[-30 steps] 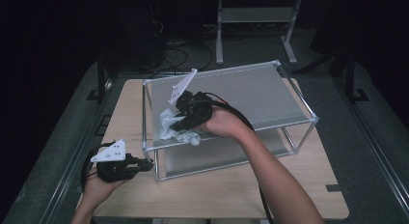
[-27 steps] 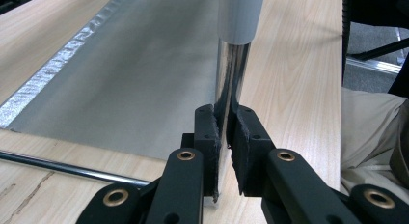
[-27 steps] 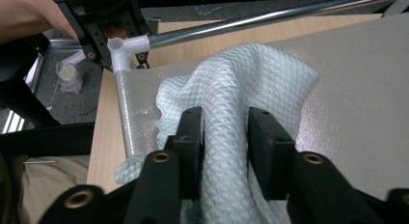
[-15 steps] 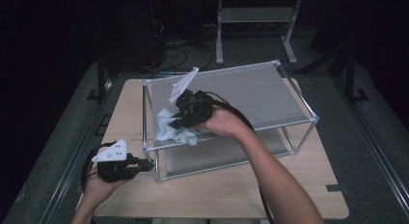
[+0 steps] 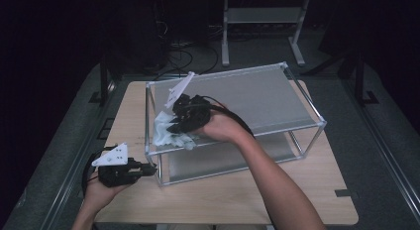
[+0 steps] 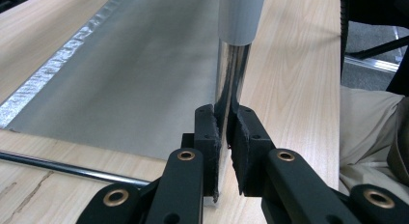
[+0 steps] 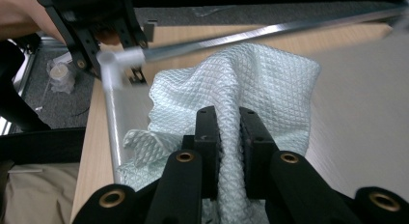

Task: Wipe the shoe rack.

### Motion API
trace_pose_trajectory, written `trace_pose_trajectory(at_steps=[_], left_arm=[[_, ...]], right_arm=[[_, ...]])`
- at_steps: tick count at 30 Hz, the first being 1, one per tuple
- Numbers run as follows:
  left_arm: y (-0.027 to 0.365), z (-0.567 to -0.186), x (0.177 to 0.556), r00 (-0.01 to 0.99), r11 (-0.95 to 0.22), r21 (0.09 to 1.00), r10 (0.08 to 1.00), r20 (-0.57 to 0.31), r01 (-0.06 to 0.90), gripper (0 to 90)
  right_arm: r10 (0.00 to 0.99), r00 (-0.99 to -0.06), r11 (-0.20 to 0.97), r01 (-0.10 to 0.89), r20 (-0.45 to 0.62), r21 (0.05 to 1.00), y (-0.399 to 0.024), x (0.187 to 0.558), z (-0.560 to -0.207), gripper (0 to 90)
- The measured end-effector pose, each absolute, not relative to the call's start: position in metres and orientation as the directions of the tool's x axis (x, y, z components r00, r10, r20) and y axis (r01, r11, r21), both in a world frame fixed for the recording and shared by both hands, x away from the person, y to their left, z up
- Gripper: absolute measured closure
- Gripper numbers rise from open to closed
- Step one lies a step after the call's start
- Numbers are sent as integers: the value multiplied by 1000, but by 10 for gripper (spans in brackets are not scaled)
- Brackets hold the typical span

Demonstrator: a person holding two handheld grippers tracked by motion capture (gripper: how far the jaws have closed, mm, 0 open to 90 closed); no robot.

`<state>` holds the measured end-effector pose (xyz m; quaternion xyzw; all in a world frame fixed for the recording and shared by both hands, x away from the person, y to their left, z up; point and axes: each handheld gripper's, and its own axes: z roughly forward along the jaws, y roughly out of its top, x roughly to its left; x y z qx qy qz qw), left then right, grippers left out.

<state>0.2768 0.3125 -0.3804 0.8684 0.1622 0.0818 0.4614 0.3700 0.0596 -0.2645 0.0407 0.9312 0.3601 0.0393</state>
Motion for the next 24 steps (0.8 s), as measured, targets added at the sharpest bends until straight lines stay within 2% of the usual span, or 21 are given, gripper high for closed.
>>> trace_pose_trajectory(at_steps=[3,8,13,19,24], left_arm=[[317,-380,276,934,-522,827,358,-7,207,814],[316,-381,275,934,-516,831,357,-10,207,814],[318,-381,274,932,-517,829,361,-12,211,814],[317,-379,272,935,-535,818,354,-10,211,814],[318,-377,267,932,-548,808,361,-5,216,814]], right_arm=[[99,-994,744,47,-40,667,54,373,-263,801],[180,-983,742,124,-18,659,18,384,-263,802],[160,-987,729,103,-22,676,19,381,-267,803],[199,-980,745,139,-18,652,-18,386,-265,802],[167,-985,739,103,-33,665,0,383,-268,802]])
